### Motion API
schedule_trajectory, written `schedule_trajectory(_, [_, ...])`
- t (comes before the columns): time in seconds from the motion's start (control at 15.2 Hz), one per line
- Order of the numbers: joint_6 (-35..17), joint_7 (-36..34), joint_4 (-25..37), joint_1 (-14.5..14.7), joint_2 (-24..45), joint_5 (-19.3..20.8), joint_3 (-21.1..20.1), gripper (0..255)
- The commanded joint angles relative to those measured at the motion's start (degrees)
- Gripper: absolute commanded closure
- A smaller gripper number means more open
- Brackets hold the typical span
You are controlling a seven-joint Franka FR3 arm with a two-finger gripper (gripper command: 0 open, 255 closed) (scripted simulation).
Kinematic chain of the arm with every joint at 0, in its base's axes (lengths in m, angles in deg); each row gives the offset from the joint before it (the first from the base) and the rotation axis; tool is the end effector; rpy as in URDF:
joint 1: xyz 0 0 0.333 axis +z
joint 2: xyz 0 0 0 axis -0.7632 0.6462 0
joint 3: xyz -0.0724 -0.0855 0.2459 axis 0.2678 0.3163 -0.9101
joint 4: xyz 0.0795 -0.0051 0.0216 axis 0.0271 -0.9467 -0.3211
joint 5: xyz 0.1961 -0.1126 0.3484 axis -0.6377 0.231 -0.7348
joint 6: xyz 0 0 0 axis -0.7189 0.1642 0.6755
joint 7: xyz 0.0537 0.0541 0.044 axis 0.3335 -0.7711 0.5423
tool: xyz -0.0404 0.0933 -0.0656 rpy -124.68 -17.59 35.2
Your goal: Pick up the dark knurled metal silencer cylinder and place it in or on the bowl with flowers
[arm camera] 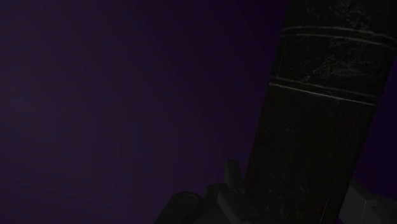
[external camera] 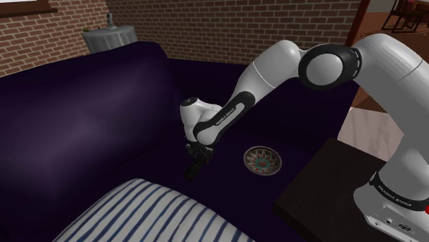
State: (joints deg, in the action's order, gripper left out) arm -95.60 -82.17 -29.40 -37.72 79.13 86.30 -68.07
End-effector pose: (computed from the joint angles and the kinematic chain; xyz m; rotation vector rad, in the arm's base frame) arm 0.6066 0.3115 0.0605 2.6739 -1.5769 -0.0471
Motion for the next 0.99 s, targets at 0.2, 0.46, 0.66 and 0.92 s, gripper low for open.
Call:
schedule_trajectory(0.2, [0.00, 0.00, 0.00, 0.00, 0.01, 0.00, 0.00, 255])
schedule_trajectory(0.46, [-0.01, 0.00, 0.00, 0.00, 0.01, 0.00, 0.00, 255])
schedule_trajectory(0.66, [1.03, 0.12, -0.84, -0.34, -1.83, -0.35, -0.43, 255])
schedule_trajectory(0.92, [2.53, 0.33, -1.70, -0.78, -4.17, -0.86, -1.01, 255])
